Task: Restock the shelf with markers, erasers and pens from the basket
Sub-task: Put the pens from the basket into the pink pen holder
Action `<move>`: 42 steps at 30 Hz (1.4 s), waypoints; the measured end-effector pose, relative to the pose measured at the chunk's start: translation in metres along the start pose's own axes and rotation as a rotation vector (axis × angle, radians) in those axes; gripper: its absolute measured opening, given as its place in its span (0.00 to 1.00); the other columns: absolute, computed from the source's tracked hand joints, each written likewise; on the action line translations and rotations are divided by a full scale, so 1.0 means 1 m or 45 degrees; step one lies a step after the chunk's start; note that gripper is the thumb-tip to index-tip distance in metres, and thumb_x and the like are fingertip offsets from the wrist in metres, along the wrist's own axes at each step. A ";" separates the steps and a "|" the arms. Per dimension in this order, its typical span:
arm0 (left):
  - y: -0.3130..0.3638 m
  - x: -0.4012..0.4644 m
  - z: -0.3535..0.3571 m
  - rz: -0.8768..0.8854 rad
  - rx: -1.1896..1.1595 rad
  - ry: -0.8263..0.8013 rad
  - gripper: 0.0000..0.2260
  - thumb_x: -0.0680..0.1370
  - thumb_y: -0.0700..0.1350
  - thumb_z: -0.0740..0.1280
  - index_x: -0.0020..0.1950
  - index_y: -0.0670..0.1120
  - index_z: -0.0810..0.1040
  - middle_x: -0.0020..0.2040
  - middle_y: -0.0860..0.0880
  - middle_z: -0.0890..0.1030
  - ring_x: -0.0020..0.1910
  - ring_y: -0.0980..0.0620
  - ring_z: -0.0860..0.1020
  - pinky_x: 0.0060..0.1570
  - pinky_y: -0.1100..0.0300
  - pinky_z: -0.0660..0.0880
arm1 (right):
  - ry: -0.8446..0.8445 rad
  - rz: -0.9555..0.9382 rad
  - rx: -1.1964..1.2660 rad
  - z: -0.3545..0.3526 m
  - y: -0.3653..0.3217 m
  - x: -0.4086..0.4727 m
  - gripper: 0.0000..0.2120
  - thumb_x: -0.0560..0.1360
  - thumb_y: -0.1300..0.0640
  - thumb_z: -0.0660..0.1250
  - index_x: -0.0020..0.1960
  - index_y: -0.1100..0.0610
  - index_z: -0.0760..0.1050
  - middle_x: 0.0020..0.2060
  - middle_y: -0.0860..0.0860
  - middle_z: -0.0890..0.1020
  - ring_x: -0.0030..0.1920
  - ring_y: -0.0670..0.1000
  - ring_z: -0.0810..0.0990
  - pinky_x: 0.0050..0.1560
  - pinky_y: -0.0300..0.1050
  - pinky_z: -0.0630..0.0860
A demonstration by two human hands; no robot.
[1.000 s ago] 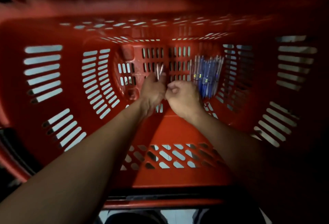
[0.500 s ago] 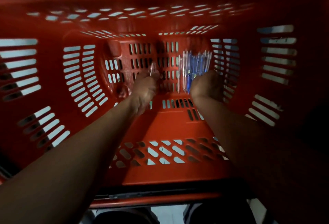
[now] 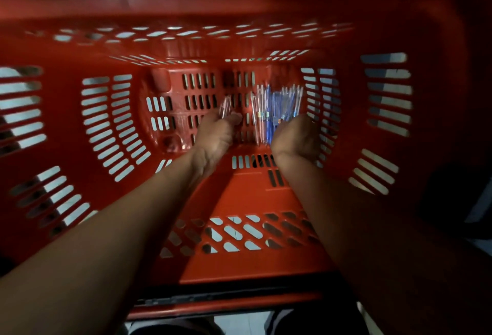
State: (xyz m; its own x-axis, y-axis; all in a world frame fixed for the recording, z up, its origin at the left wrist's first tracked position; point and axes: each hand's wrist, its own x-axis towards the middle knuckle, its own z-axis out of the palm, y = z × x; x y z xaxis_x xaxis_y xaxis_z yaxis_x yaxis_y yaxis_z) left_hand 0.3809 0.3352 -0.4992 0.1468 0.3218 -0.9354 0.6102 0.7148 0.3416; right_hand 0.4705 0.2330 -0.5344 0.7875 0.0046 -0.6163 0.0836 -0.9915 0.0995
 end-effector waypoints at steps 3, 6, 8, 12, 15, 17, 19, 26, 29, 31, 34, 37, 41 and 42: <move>-0.007 0.004 -0.003 0.032 0.053 -0.018 0.09 0.83 0.40 0.65 0.43 0.46 0.75 0.26 0.55 0.76 0.20 0.61 0.70 0.21 0.67 0.64 | 0.010 0.007 0.017 0.003 -0.003 0.003 0.15 0.83 0.54 0.62 0.64 0.62 0.77 0.62 0.60 0.81 0.62 0.62 0.80 0.50 0.48 0.73; -0.013 0.008 -0.005 0.052 0.026 -0.028 0.10 0.83 0.39 0.66 0.42 0.46 0.75 0.26 0.56 0.75 0.20 0.61 0.70 0.22 0.67 0.65 | 0.046 -0.060 0.118 0.005 -0.001 0.000 0.14 0.80 0.51 0.64 0.56 0.59 0.80 0.53 0.58 0.84 0.52 0.59 0.83 0.40 0.41 0.65; -0.014 0.010 -0.003 0.073 -0.042 -0.008 0.07 0.82 0.40 0.68 0.44 0.44 0.77 0.28 0.55 0.77 0.24 0.58 0.74 0.25 0.68 0.70 | 0.043 -0.173 0.217 0.004 -0.002 -0.010 0.10 0.78 0.50 0.66 0.49 0.56 0.81 0.44 0.55 0.85 0.42 0.54 0.82 0.32 0.37 0.59; -0.019 0.017 0.002 0.170 0.069 0.011 0.09 0.82 0.47 0.71 0.47 0.44 0.77 0.36 0.53 0.81 0.32 0.58 0.78 0.34 0.65 0.75 | -0.341 -0.523 0.399 0.003 -0.006 -0.041 0.06 0.75 0.52 0.68 0.39 0.47 0.73 0.35 0.45 0.82 0.35 0.44 0.79 0.31 0.37 0.72; -0.022 0.025 0.000 0.134 0.187 0.075 0.12 0.86 0.44 0.64 0.62 0.36 0.77 0.45 0.44 0.81 0.43 0.49 0.79 0.45 0.53 0.77 | -0.476 -0.536 0.416 0.005 -0.004 -0.049 0.03 0.74 0.51 0.65 0.42 0.43 0.74 0.33 0.40 0.80 0.34 0.37 0.78 0.31 0.33 0.73; -0.021 0.027 -0.005 0.117 0.197 0.067 0.13 0.87 0.42 0.60 0.66 0.35 0.74 0.40 0.45 0.78 0.35 0.49 0.75 0.38 0.55 0.74 | -0.343 -0.408 0.457 0.005 -0.001 -0.042 0.03 0.78 0.52 0.66 0.48 0.45 0.78 0.37 0.39 0.79 0.37 0.39 0.78 0.29 0.28 0.65; -0.021 0.027 -0.009 0.074 0.155 0.042 0.12 0.88 0.43 0.59 0.66 0.36 0.72 0.35 0.48 0.75 0.29 0.52 0.72 0.31 0.58 0.70 | -0.139 -0.273 0.426 0.003 0.001 -0.029 0.05 0.81 0.56 0.65 0.54 0.52 0.79 0.46 0.49 0.83 0.45 0.49 0.81 0.33 0.33 0.65; -0.021 0.022 -0.008 -0.013 -0.070 0.016 0.09 0.83 0.35 0.64 0.44 0.43 0.77 0.24 0.55 0.78 0.21 0.61 0.74 0.22 0.67 0.69 | -0.050 -0.099 0.071 0.011 0.008 0.003 0.15 0.84 0.51 0.63 0.64 0.59 0.78 0.58 0.58 0.83 0.58 0.58 0.82 0.47 0.42 0.72; -0.021 0.020 -0.011 -0.040 -0.043 0.012 0.10 0.82 0.36 0.67 0.41 0.44 0.78 0.23 0.56 0.77 0.19 0.60 0.73 0.21 0.69 0.67 | -0.017 -0.127 0.027 0.013 0.007 0.002 0.14 0.83 0.52 0.63 0.62 0.60 0.78 0.57 0.59 0.83 0.58 0.60 0.82 0.46 0.44 0.68; -0.020 0.017 -0.011 -0.046 -0.037 0.009 0.08 0.82 0.37 0.67 0.42 0.43 0.78 0.27 0.54 0.79 0.23 0.59 0.75 0.24 0.67 0.71 | 0.018 -0.144 -0.008 0.013 0.006 0.001 0.13 0.82 0.52 0.64 0.59 0.59 0.80 0.55 0.59 0.84 0.56 0.60 0.82 0.45 0.44 0.65; -0.019 0.013 -0.009 -0.053 -0.086 0.015 0.09 0.82 0.35 0.65 0.43 0.41 0.77 0.27 0.52 0.80 0.23 0.58 0.76 0.23 0.66 0.72 | 0.046 -0.169 -0.048 0.012 0.004 0.000 0.12 0.79 0.52 0.67 0.55 0.59 0.83 0.50 0.58 0.85 0.51 0.60 0.84 0.43 0.43 0.66; -0.020 0.011 -0.006 -0.053 -0.082 0.016 0.13 0.82 0.34 0.65 0.39 0.44 0.76 0.21 0.54 0.76 0.17 0.61 0.72 0.19 0.70 0.65 | 0.056 -0.160 -0.056 0.010 0.003 0.000 0.12 0.79 0.52 0.68 0.55 0.59 0.82 0.52 0.59 0.85 0.52 0.61 0.84 0.45 0.45 0.68; -0.019 0.011 -0.004 -0.027 -0.053 0.062 0.09 0.81 0.34 0.67 0.41 0.43 0.80 0.26 0.54 0.80 0.22 0.59 0.77 0.24 0.68 0.72 | 0.075 -0.136 -0.011 0.008 0.001 0.000 0.12 0.78 0.51 0.66 0.53 0.58 0.83 0.50 0.58 0.85 0.50 0.60 0.84 0.43 0.43 0.67; -0.020 0.012 -0.004 -0.014 -0.038 0.076 0.07 0.81 0.35 0.68 0.44 0.42 0.81 0.30 0.51 0.83 0.27 0.56 0.80 0.30 0.65 0.77 | 0.063 -0.144 0.013 0.006 0.000 0.000 0.13 0.78 0.50 0.66 0.52 0.58 0.83 0.48 0.57 0.86 0.48 0.58 0.84 0.41 0.42 0.68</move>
State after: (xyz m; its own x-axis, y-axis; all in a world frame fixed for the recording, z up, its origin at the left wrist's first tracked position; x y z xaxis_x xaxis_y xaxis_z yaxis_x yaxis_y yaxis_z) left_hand 0.3679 0.3274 -0.5167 0.0932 0.3498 -0.9322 0.5880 0.7362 0.3351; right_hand 0.4669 0.2319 -0.5388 0.8026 0.1225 -0.5838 0.1673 -0.9856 0.0232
